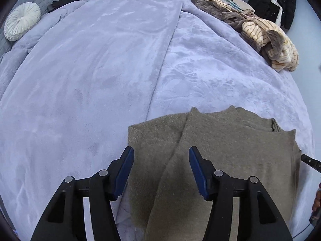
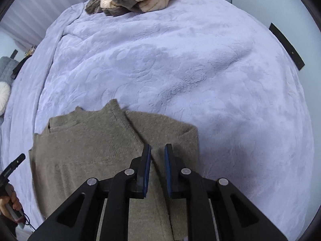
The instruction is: Fold small clothes
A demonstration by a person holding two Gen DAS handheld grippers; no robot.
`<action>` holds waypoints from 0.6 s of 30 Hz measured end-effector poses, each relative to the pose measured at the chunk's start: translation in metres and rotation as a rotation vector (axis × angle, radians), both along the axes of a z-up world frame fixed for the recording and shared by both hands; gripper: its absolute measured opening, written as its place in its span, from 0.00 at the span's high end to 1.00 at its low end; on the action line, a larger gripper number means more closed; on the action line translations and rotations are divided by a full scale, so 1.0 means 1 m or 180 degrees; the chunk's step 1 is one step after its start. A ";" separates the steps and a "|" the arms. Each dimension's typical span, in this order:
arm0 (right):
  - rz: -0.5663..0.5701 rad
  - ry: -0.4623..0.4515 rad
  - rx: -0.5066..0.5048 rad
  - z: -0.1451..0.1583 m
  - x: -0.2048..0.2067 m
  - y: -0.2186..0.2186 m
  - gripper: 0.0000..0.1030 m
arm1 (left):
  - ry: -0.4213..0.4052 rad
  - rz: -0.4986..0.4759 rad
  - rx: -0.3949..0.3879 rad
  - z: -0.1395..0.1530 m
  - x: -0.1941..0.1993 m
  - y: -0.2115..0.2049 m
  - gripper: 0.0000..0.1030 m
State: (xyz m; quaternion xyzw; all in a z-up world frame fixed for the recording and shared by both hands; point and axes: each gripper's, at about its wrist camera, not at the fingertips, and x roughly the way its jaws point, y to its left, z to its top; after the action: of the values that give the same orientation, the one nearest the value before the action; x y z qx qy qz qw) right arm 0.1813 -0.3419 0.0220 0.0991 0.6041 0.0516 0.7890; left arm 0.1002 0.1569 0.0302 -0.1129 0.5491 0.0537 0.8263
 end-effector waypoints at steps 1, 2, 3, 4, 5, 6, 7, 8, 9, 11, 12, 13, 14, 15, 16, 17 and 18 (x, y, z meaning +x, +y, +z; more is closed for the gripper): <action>0.0089 -0.0033 0.0024 0.002 -0.005 0.007 0.87 | -0.0009 -0.0043 -0.0048 0.002 -0.006 -0.005 0.44; 0.0152 -0.0050 0.0062 0.003 -0.009 0.014 0.87 | -0.0005 -0.0105 -0.0099 0.002 -0.014 -0.013 0.44; 0.0212 -0.0056 0.0111 0.003 -0.014 0.020 0.87 | 0.0006 -0.0146 -0.0129 0.001 -0.018 -0.020 0.44; 0.0251 -0.0048 0.0157 0.002 -0.019 0.026 0.87 | 0.0035 -0.0195 -0.0172 -0.003 -0.026 -0.028 0.44; 0.0272 -0.0028 0.0184 -0.001 -0.022 0.030 0.87 | 0.0072 -0.0216 -0.0188 -0.007 -0.031 -0.035 0.44; 0.0298 -0.0005 0.0176 -0.005 -0.022 0.034 0.87 | 0.0118 -0.0235 -0.0190 -0.011 -0.036 -0.040 0.44; 0.0306 -0.0006 0.0137 -0.007 -0.019 0.036 0.87 | 0.0179 -0.0237 -0.0172 -0.018 -0.043 -0.043 0.44; 0.0266 -0.0041 0.0095 -0.008 -0.012 0.036 0.87 | 0.0237 -0.0216 -0.0153 -0.023 -0.049 -0.045 0.44; 0.0199 -0.0091 0.0085 -0.007 -0.006 0.033 0.80 | 0.0281 -0.0187 -0.0154 -0.028 -0.054 -0.044 0.44; 0.0075 -0.0114 0.0091 -0.011 0.013 0.027 0.62 | 0.0338 -0.0114 -0.0181 -0.035 -0.064 -0.040 0.44; 0.0012 -0.0076 0.0118 -0.016 0.023 0.024 0.60 | 0.0349 -0.0087 -0.0181 -0.036 -0.067 -0.038 0.44; -0.0035 -0.0015 0.0175 -0.022 0.031 0.020 0.60 | 0.0349 -0.0067 -0.0169 -0.036 -0.070 -0.035 0.44; -0.0063 0.0035 0.0199 -0.027 0.035 0.018 0.72 | 0.0348 -0.0052 -0.0139 -0.037 -0.073 -0.033 0.44; -0.0102 0.0103 0.0137 -0.032 0.039 0.015 0.87 | 0.0356 -0.0036 -0.0098 -0.038 -0.074 -0.030 0.44; -0.0167 0.0160 0.0111 -0.038 0.042 0.011 0.87 | 0.0384 -0.0009 -0.0075 -0.041 -0.076 -0.027 0.44; -0.0251 0.0236 0.0116 -0.045 0.043 0.005 0.87 | 0.0419 0.0035 -0.0075 -0.044 -0.077 -0.022 0.44; -0.0336 0.0302 0.0125 -0.050 0.044 -0.001 0.88 | 0.0452 0.0079 -0.0074 -0.048 -0.077 -0.018 0.44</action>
State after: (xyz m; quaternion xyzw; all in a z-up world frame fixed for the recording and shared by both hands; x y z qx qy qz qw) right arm 0.2249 -0.3424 -0.0284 0.1487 0.6336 0.0170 0.7590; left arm 0.0235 0.1391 -0.0175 -0.1252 0.6055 0.0654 0.7832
